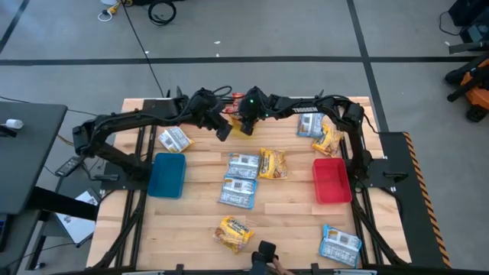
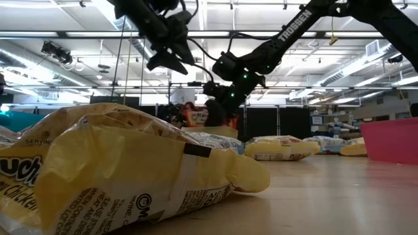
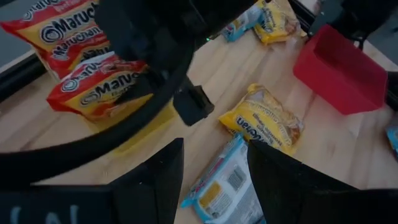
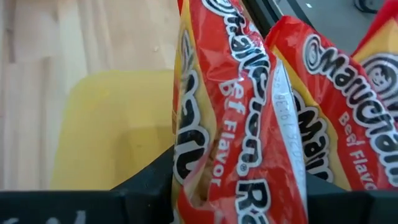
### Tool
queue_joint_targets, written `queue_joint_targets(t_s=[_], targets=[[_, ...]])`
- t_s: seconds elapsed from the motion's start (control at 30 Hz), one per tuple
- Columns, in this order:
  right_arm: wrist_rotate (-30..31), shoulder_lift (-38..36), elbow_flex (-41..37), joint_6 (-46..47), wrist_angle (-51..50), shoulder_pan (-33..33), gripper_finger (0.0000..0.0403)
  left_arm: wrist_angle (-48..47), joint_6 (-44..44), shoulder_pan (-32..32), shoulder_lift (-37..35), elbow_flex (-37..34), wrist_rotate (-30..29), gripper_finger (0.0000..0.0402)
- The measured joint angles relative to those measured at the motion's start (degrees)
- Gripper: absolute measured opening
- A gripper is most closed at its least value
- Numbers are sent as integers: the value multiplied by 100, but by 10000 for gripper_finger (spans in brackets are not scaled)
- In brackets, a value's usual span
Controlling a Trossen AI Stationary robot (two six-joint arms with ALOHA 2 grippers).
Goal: Sort Maruchan noodles
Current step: Put the right red noodle pack into the yellow bin
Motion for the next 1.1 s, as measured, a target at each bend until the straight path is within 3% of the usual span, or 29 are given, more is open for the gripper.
queue_joint_targets(t_s=[0.3, 0.6, 0.73, 1.1], targets=[[290, 0, -5, 240, -84, 16, 192, 347, 170, 94, 241, 0, -8, 183], [336, -255, -16, -65, -304, 41, 285, -695, 352, 794, 206, 2, 82, 183], [356, -518, -10, -250, -565, 38, 316, -1092, 654, 1112, 206, 2, -285, 183], [237, -975, -5, -279, -1199, 94, 331, -1267, 381, 2152, 254, 2, -487, 198]])
